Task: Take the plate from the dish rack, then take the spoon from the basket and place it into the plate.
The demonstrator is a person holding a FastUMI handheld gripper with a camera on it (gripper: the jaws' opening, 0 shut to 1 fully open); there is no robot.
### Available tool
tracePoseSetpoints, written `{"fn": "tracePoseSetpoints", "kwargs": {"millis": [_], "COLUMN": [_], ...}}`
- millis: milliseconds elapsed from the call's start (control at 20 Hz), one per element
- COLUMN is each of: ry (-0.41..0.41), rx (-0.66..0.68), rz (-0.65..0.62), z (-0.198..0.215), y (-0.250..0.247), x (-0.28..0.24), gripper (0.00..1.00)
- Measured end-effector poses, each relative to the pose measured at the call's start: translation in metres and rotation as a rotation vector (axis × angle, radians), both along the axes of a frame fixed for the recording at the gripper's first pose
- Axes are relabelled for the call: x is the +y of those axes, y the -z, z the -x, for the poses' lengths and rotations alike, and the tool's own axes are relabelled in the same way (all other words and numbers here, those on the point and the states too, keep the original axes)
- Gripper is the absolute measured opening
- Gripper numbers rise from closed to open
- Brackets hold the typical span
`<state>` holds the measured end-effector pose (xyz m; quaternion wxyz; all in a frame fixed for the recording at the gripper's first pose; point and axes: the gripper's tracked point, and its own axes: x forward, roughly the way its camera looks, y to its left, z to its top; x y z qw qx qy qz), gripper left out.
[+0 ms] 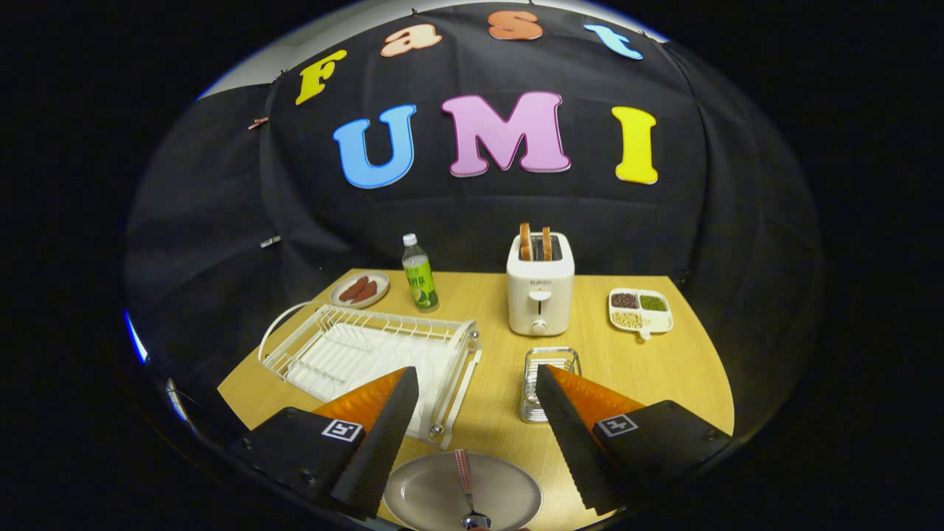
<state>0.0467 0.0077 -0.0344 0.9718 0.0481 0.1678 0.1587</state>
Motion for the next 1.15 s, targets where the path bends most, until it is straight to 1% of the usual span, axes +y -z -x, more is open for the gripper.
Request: {"fn": "tracePoseSetpoints", "kwargs": {"millis": [150, 300, 450, 600, 700, 900, 1150], "ry": [0.079, 0.147, 0.221, 0.270, 0.262, 0.288, 0.348], "rx": [-0.075, -0.153, -0.225, -0.303, -0.318, -0.301, -0.277], "rz": [-0.026, -0.023, -0.014, -0.027, -0.026, -0.018, -0.037], "z": [0.008, 0.024, 0.043, 0.062, 0.071, 0.085, 0.088], "y": [-0.045, -0.077, -0.103, -0.122, -0.119, -0.103, -0.087], "x": [-0.007, -0.014, -0.024, -0.028, -0.020, -0.015, -0.019], "gripper": [0.98, 0.99, 0.99, 0.98, 0.98, 0.98, 0.98]}}
